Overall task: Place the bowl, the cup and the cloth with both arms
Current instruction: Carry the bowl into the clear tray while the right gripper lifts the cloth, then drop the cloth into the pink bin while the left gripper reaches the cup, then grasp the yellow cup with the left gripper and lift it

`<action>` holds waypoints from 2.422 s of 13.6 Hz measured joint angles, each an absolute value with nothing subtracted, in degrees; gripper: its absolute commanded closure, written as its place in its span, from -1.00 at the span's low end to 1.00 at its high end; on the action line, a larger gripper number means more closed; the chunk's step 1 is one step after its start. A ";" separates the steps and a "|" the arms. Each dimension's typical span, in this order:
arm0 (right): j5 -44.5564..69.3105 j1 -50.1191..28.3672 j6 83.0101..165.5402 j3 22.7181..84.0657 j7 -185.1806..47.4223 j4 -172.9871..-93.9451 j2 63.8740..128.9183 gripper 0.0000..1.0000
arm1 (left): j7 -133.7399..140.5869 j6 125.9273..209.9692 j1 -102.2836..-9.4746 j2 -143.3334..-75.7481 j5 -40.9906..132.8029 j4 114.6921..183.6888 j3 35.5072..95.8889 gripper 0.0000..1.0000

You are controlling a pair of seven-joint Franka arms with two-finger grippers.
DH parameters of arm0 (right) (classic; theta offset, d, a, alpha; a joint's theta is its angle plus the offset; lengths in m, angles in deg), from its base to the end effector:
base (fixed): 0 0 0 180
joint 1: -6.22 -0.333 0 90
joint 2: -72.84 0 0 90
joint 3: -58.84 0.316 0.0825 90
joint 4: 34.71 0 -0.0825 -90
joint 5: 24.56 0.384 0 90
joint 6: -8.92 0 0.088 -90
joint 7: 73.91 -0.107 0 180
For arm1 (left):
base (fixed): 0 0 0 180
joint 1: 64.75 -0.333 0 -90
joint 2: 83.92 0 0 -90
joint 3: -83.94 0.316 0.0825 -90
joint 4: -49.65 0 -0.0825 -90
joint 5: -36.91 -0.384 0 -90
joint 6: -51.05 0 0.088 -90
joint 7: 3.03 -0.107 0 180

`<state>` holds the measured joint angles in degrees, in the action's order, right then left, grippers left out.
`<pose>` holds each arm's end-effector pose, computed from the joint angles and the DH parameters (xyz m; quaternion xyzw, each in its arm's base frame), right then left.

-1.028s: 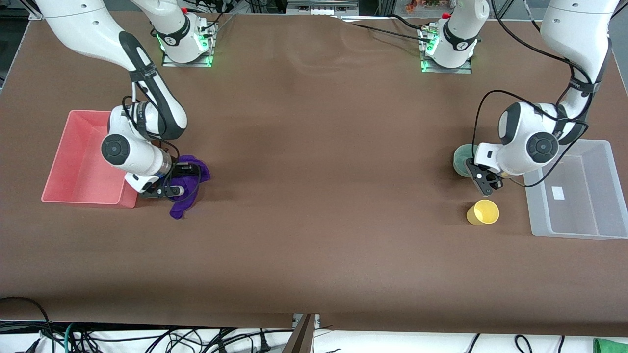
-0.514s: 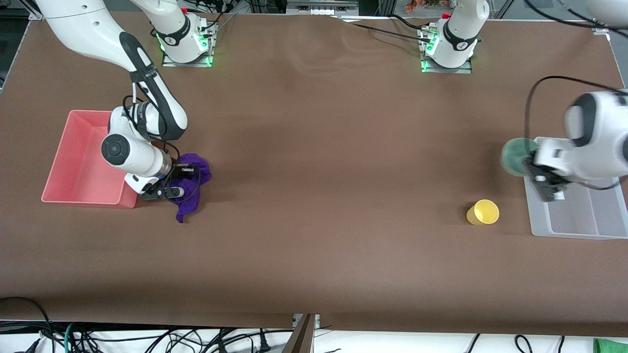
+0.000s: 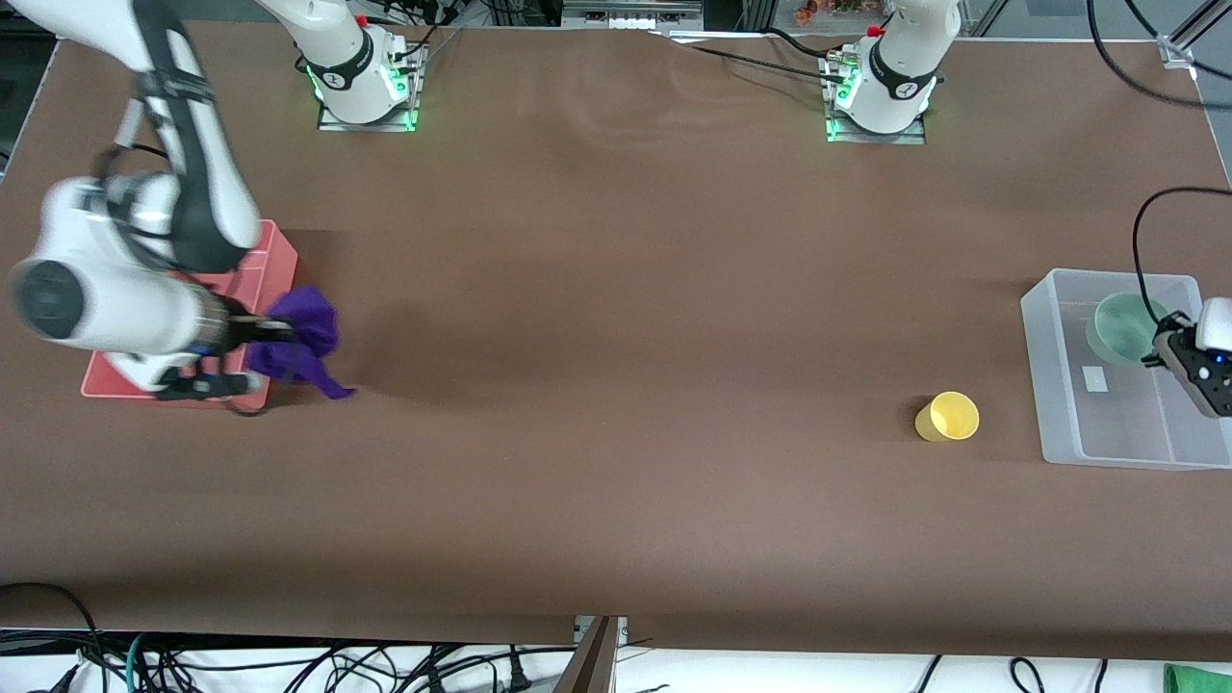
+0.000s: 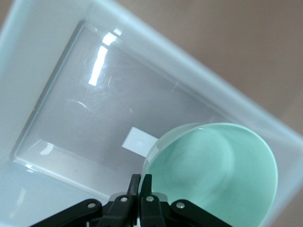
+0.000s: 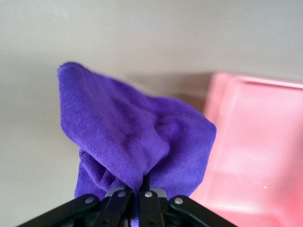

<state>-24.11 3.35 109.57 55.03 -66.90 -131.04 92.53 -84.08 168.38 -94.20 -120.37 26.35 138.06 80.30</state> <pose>0.6218 -0.0060 0.3823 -0.9897 -0.0517 0.1335 0.0016 0.6141 0.3150 0.2699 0.8621 -0.4991 -0.0863 0.0161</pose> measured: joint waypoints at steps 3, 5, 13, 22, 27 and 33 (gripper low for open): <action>-24.36 4.04 106.39 46.45 -55.41 -129.18 92.64 1.00 | -84.16 172.05 -94.56 -125.98 26.35 136.81 80.12 -1.00; -24.38 4.71 106.35 41.77 -50.49 -129.41 93.50 1.00 | -84.16 172.21 -94.55 -126.32 26.35 135.86 79.96 -1.00; -24.80 4.92 115.08 36.89 -49.04 -142.00 95.48 0.66 | -61.83 159.02 -91.77 -114.55 26.39 132.86 68.47 -1.00; -22.28 4.62 110.93 37.09 -49.17 -136.15 93.01 -1.00 | -30.60 169.54 -84.33 -127.45 26.39 135.69 66.31 1.00; -21.97 4.09 94.11 47.36 -51.37 -118.43 89.57 -1.00 | -30.60 170.05 -84.21 -128.76 26.39 135.17 66.17 1.00; -24.61 3.68 93.14 56.54 -60.06 -114.18 85.81 -1.00 | -31.57 159.43 -84.15 -123.53 26.37 132.83 65.78 1.00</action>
